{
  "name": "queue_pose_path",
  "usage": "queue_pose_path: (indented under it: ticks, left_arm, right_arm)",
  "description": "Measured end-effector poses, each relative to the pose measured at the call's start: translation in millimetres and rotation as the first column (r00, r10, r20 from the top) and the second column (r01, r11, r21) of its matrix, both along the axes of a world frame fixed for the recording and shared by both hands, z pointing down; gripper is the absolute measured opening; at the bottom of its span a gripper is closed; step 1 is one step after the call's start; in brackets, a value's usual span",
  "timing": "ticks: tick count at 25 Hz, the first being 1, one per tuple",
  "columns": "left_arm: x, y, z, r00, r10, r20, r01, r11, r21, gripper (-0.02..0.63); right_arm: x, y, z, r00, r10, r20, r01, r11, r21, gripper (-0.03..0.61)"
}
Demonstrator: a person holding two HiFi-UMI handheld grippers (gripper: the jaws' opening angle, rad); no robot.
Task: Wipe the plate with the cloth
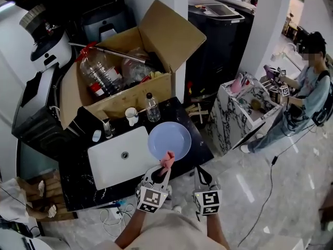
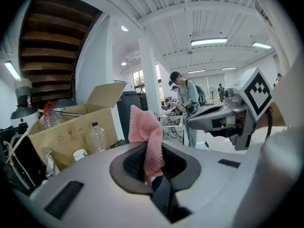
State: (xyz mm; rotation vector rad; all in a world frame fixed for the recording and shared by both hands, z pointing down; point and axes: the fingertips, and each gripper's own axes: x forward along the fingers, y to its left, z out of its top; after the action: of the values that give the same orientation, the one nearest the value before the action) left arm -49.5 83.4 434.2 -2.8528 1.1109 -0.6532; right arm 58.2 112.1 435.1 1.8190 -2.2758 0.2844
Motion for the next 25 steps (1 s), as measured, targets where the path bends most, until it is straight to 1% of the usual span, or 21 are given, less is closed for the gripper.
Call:
queue_pose_path:
  ticks: [6,12,18,25]
  left_arm:
    - [28.3,-44.4,0.8,0.997,0.074,-0.017,-0.074,0.997,0.001,0.034]
    - [32.8,-91.7,16.0,0.995,0.095,-0.02,-0.096,0.995,-0.034,0.034]
    - [33.6,-130.6,35.2,0.993,0.114,-0.03,-0.116,0.989,-0.09,0.034]
    - [44.8,-161.5,61.7,0.986,0.155,-0.057,-0.162,0.974,-0.161,0.034]
  right_arm:
    - [22.1,-40.6,-3.1,0.998,0.058,-0.03,-0.058,0.998,-0.004,0.006]
    - [27.8,-83.2,5.4,0.996,0.084,-0.044,-0.085,0.996,-0.031,0.006]
    - [22.5,-119.3,20.8,0.994,0.088,-0.064,-0.094,0.992,-0.087,0.006]
    - [26.0,-150.7,52.9,0.99,0.126,-0.062,-0.135,0.977,-0.164,0.006]
